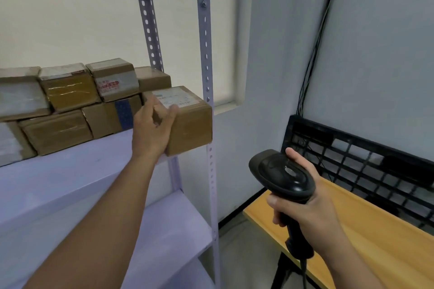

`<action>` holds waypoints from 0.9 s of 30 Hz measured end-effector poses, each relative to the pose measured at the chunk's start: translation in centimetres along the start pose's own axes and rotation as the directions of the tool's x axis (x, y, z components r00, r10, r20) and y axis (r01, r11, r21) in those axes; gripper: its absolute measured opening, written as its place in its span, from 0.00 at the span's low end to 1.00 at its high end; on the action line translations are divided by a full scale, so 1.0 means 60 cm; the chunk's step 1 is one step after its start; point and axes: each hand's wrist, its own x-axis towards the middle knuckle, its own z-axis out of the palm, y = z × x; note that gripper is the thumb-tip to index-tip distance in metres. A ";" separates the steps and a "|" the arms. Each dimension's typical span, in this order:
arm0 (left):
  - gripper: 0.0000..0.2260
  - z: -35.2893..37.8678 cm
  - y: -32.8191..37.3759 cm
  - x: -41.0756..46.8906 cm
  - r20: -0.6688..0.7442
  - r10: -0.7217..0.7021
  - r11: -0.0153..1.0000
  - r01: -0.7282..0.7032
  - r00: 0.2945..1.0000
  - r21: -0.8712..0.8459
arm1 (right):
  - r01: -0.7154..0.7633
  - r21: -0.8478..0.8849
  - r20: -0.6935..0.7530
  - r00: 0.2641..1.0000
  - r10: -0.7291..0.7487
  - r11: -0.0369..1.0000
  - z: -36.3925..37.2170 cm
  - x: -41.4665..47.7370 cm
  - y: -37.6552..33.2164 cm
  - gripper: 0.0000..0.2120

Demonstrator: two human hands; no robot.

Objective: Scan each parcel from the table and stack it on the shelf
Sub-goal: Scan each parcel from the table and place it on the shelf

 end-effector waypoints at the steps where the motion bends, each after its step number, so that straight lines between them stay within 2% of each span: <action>1: 0.28 0.004 -0.006 -0.003 0.021 0.035 0.998 -0.036 0.999 0.056 | 0.004 -0.012 -0.007 1.000 -0.004 1.000 -0.001 0.001 0.002 0.42; 3: 0.31 0.010 -0.015 -0.005 0.037 0.055 0.988 -0.059 0.998 0.144 | 0.010 -0.031 -0.025 1.000 -0.011 0.999 -0.004 0.002 0.005 0.42; 6: 0.32 0.014 -0.015 0.007 0.019 0.053 0.981 -0.055 0.998 0.187 | 0.010 -0.042 -0.036 0.999 -0.011 0.999 -0.004 0.004 0.009 0.43; 15: 0.33 0.019 -0.020 0.024 0.016 0.039 0.979 -0.041 0.999 0.199 | 0.022 -0.029 -0.028 0.999 -0.023 0.999 0.001 -0.006 0.011 0.42; 19: 0.40 0.017 -0.017 0.016 -0.004 0.042 0.980 -0.040 0.999 0.194 | 0.024 -0.048 -0.042 0.999 -0.026 0.999 -0.006 -0.019 0.011 0.42; 22: 0.42 0.019 -0.005 -0.012 -0.089 0.094 0.972 -0.072 0.992 0.223 | 0.008 -0.062 -0.060 0.998 -0.012 0.998 -0.013 -0.033 0.010 0.42; 25: 0.38 0.029 0.001 -0.064 -0.159 0.200 0.968 -0.170 0.967 0.186 | -0.005 -0.080 -0.070 0.998 -0.001 0.997 -0.024 -0.050 0.011 0.42; 27: 0.34 0.045 0.001 -0.110 -0.155 0.294 0.949 -0.268 0.943 0.168 | -0.007 -0.100 -0.077 0.997 -0.001 0.995 -0.034 -0.064 0.011 0.42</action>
